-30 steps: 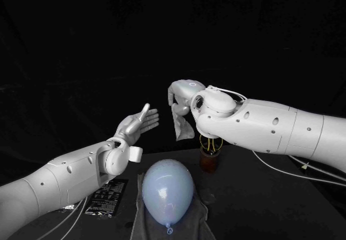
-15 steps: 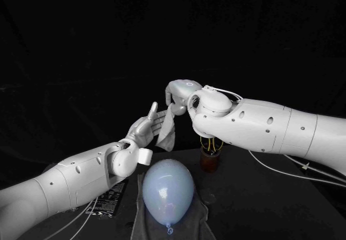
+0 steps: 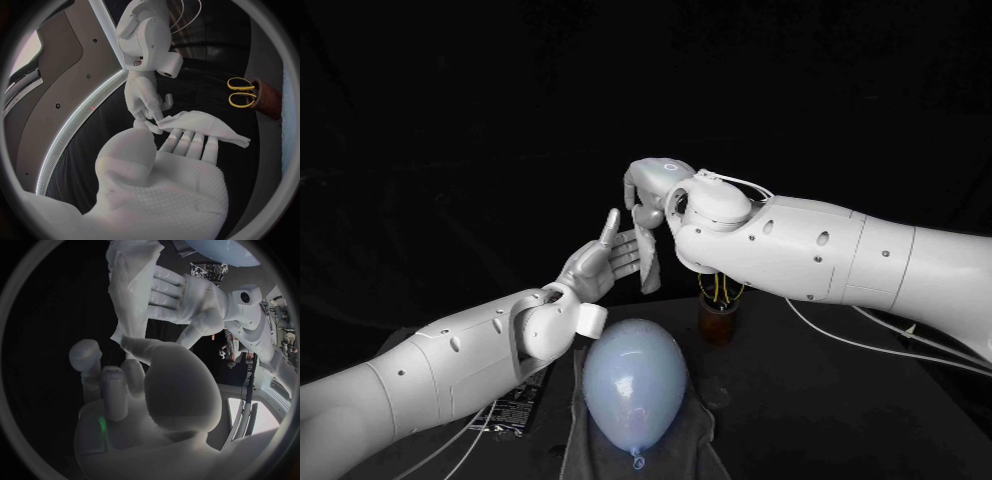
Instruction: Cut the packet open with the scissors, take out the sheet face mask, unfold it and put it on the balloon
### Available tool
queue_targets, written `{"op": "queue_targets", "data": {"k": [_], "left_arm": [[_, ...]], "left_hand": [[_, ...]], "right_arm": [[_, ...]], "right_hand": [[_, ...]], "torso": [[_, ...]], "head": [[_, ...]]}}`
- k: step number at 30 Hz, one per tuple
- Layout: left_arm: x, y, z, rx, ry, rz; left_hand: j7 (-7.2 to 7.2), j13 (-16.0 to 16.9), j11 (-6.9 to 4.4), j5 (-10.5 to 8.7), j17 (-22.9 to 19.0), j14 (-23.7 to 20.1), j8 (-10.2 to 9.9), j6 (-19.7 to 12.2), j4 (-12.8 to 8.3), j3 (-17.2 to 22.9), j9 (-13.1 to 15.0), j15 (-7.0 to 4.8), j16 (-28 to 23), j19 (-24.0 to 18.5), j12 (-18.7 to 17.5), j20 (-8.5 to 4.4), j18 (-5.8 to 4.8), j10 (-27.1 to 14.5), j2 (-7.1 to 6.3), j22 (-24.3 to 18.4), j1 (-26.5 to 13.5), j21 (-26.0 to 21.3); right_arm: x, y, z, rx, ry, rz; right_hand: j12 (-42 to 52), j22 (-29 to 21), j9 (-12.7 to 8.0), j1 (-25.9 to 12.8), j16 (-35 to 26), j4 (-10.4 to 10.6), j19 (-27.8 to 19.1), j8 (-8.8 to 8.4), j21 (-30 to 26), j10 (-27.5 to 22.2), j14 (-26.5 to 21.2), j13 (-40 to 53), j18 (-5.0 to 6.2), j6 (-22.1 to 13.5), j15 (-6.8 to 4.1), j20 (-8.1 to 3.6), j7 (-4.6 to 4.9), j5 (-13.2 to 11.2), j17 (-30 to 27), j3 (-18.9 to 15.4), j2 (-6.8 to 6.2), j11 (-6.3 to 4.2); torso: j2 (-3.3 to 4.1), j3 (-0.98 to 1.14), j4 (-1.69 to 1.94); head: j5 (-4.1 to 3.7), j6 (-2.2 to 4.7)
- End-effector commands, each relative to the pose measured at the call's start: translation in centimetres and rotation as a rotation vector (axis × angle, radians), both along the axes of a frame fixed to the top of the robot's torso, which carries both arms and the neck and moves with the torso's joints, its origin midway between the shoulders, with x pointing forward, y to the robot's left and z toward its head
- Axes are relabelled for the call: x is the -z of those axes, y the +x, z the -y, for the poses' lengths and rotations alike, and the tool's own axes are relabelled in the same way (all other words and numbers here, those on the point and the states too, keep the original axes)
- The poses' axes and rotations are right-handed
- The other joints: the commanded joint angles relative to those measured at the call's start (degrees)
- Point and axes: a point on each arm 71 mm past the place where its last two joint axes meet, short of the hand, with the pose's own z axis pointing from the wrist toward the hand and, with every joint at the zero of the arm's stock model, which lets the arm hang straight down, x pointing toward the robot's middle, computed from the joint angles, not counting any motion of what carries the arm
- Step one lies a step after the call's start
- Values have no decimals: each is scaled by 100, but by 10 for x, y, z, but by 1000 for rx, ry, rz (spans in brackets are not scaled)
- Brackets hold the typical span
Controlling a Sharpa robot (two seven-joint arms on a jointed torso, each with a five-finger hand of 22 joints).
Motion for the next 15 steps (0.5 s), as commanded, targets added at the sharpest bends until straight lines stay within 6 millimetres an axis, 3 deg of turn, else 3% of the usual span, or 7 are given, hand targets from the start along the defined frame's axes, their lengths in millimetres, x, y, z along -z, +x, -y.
{"op": "queue_targets", "data": {"k": [1,3,5,9,15], "left_arm": [[0,-3,4,64,-18,-22],[1,-2,5,69,-13,-29],[2,-2,5,74,-8,-35],[3,0,5,71,-2,-43],[5,4,3,48,-3,-49]], "left_hand": [[652,-8,51,-19,0,-10,-45,-101,-4,-105,-16,55,-10,3,-18,19,-141,-58,66,7,-17,3],[657,-14,57,-19,-7,-52,-60,-169,-3,-139,-27,86,-17,-18,-28,24,-300,-135,70,4,-22,6],[658,-22,59,-19,-21,-137,-85,-276,-3,-165,-47,123,-32,-203,-37,29,-343,-246,72,-23,-33,-32],[624,-24,30,-18,-37,-230,-112,-394,-5,-210,-66,150,-40,-490,-36,32,-352,-335,68,-58,-33,-81],[570,-29,-26,-19,-52,-324,-130,-497,-9,-255,-82,185,-47,-588,-43,36,-351,-422,57,-62,16,-81]], "right_arm": [[-2,-1,-1,6,6,13],[-3,-1,-1,7,7,14],[-3,-1,-1,9,9,15],[-5,-2,-1,13,13,19],[-8,-2,-1,24,16,24]], "right_hand": [[28,598,-12,-63,25,-49,37,-2,39,60,535,33,43,51,-36,3,7,26,1288,2,5,8],[34,599,-16,-67,25,-57,39,-6,42,67,535,45,42,56,-36,2,7,27,1290,5,6,8],[35,601,-24,-73,26,-68,44,-11,55,71,537,52,41,65,-37,1,7,28,1293,8,7,7],[40,604,-33,-82,29,-83,50,-19,67,79,540,64,39,75,-38,0,6,30,1303,14,10,7],[38,604,-40,-89,29,-93,51,-25,69,80,540,65,39,82,-38,0,6,30,1305,18,12,6]], "torso": [[-4,-3,0],[-3,-3,-1],[-4,-2,-4],[-2,1,-8],[-6,4,-8]], "head": [[-6,9],[-5,9],[-2,7],[-3,18],[-9,21]]}}
